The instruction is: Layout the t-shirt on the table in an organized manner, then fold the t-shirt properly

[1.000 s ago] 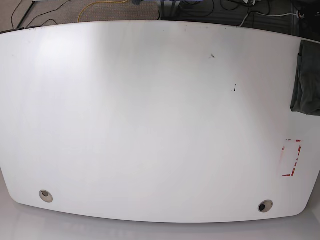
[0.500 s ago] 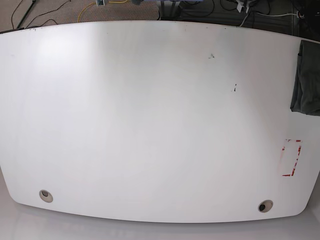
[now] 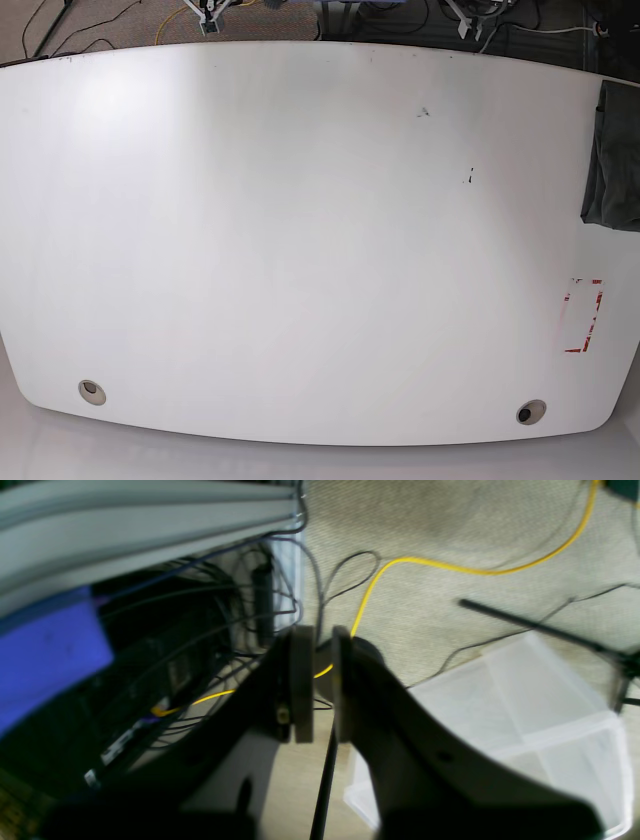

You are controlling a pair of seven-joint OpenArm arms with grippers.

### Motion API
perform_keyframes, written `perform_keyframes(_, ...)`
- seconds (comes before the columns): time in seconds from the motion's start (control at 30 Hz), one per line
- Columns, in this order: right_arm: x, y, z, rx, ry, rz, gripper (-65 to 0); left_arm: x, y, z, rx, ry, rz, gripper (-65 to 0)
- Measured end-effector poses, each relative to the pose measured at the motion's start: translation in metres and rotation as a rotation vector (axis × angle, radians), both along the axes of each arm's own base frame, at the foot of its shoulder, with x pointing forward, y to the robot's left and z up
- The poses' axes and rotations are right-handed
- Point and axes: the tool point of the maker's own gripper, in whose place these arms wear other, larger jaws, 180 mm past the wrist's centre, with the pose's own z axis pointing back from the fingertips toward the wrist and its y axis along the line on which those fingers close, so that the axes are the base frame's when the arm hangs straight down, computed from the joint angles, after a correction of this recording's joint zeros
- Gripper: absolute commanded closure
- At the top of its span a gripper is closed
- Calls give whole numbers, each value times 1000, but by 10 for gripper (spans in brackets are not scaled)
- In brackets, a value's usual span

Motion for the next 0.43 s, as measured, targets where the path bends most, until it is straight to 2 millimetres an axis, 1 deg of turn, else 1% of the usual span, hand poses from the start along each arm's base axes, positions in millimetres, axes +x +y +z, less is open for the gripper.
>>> perform_keyframes(0.07, 5, 4, -1, 1, -2, 6, -63, -1, 2, 0, 12, 5, 1, -225)
perform_keyframes(0.1, 6, 5, -2, -6, -3, 13, -63, -1, 6, -1, 35, 7, 1, -225)
perform_keyframes(0.2, 9, 5, -2, -14, -9, 11, -63, -4, 9, -2, 69, 11, 0, -225)
perform_keyframes(0.27, 10, 3, -2, -19, -5, 12, -63, -6, 7, -2, 69, 15, -2, -225)
perform_keyframes(0.43, 8, 2, -3, -28, 6, 15, -63, -8, -8, -4, 43, 20, -1, -225)
